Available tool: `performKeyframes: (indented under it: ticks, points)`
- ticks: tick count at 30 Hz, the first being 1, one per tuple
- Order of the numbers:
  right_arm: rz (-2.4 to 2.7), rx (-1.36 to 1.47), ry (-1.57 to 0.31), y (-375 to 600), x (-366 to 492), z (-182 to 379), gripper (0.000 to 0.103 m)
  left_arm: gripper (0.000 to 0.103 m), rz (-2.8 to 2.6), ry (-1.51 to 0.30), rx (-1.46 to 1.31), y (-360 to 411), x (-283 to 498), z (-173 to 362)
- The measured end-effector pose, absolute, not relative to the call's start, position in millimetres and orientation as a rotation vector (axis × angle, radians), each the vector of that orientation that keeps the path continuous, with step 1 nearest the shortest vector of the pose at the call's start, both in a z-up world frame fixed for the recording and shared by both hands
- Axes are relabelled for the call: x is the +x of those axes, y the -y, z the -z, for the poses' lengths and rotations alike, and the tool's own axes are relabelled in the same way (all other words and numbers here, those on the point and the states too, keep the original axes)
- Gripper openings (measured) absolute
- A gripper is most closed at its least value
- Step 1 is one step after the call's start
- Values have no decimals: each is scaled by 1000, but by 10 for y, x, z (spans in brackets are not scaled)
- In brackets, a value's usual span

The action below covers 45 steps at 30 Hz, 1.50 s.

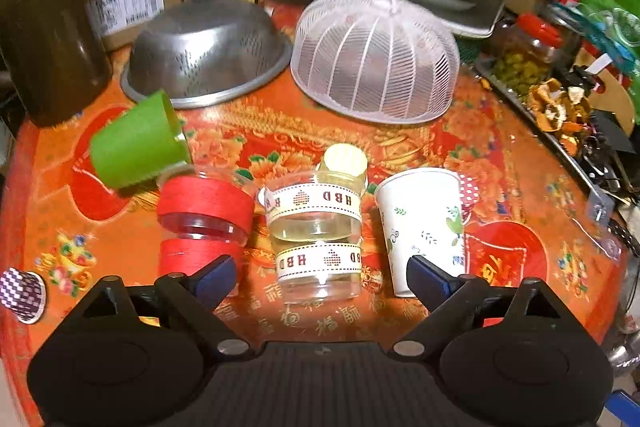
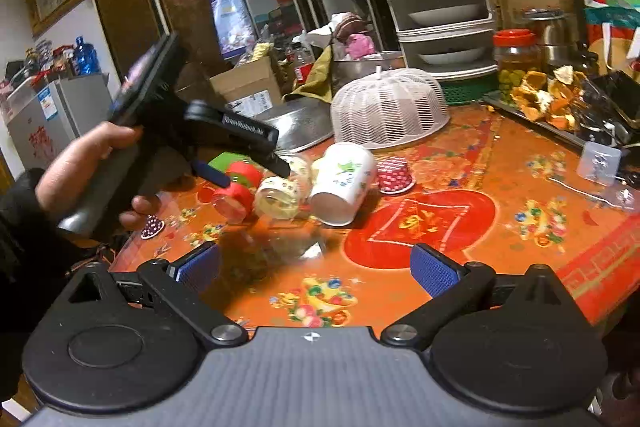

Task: Flip cup upright
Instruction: 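Reach the left tool to the clear HBD-ribbon cup and close on it, then lift the clear cup off the table with the left tool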

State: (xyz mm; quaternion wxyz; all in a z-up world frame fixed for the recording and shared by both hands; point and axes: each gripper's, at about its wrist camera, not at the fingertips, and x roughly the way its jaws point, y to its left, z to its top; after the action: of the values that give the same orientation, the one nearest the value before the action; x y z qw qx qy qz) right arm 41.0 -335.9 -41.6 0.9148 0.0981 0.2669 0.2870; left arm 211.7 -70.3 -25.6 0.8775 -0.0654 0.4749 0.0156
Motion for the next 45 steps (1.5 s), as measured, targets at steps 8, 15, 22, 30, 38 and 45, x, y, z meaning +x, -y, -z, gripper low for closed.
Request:
performKeyframes:
  ticks: [8,15,22,30,38,45]
  points:
    - [-604,246,-552,3498,475,494,102,83,-85,-1040,-125,752,2288,449]
    - [-619,265,-548,3544,473,532,102,83,-100,-1046,-101,817,2381,509]
    - [-620,268,-551,3567,471,542,102,59,-98,-1062,-104,854,2429,589]
    - [-632,286,-547,3552,458,528,102,59,-51,-989,-79,874,2090,307]
    - [-672,269,-549,3412,397,507,102,59,85,-857,-118,680,942,-230]
    - [-678,227,-621,3281,364,622,102,59,100,-905,-289,519,197,161]
